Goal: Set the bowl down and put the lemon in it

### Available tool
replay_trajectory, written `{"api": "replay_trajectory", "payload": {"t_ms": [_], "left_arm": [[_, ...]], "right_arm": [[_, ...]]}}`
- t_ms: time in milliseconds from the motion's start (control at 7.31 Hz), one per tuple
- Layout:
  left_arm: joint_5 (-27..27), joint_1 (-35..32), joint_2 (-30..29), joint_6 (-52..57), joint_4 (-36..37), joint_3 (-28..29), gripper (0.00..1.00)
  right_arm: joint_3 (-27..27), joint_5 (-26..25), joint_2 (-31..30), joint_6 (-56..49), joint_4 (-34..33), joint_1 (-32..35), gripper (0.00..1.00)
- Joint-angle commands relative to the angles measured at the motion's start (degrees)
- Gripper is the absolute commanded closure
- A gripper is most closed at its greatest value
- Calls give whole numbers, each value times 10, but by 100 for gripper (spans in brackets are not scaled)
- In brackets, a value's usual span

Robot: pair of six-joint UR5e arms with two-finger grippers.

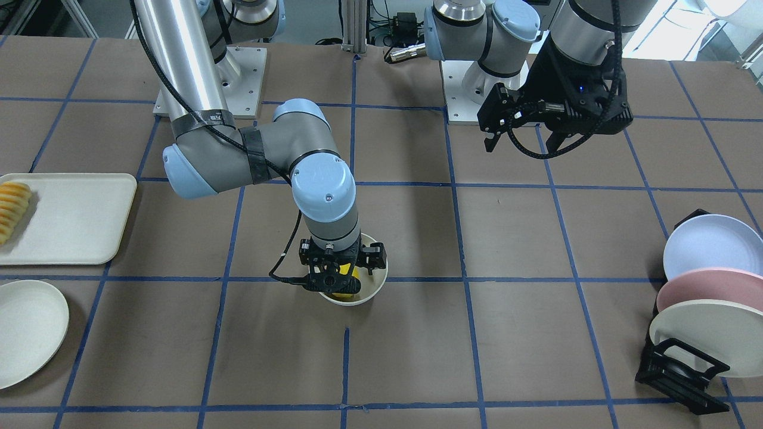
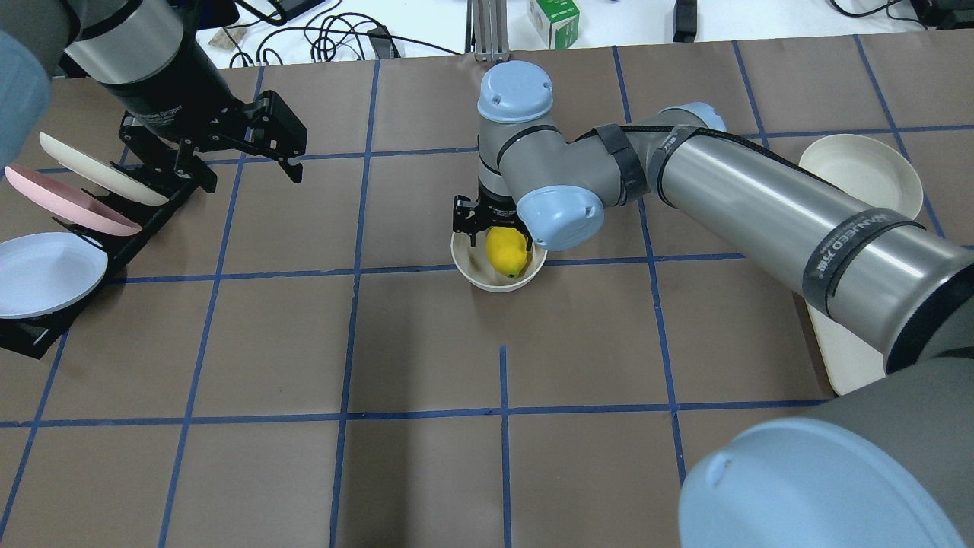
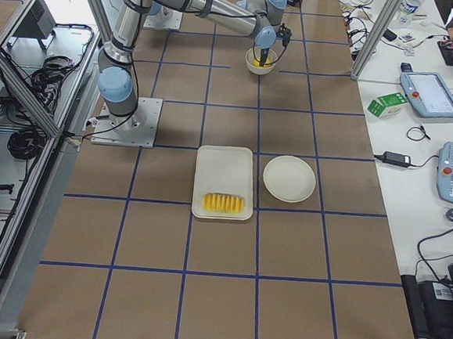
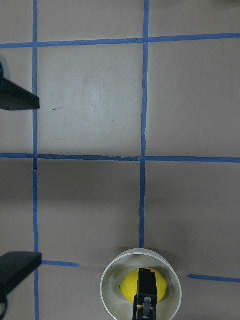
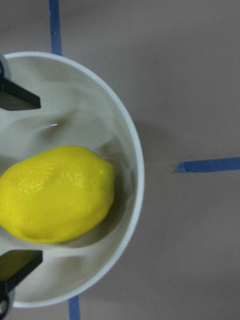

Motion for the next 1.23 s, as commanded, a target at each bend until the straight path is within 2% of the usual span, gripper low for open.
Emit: {"api": "replay_trajectory", "payload": {"t_ms": [0, 274, 684, 958, 1095], "left_arm": [[0, 0, 0, 0, 0, 0, 0], [0, 0, 0, 0, 0, 0, 0], [0, -1, 1, 0, 1, 1, 0], [0, -1, 1, 0, 1, 1, 0], [0, 0, 1, 0, 0, 1, 0]], "right_arm": [[-6, -2, -28, -2, 10, -7, 0], [-8, -20, -98, -8, 73, -37, 0], [-5, -53, -208, -84, 147, -136, 0], [-5, -53, -271, -108, 251, -188, 0], [-3, -54, -294, -120, 270, -193, 0]]}}
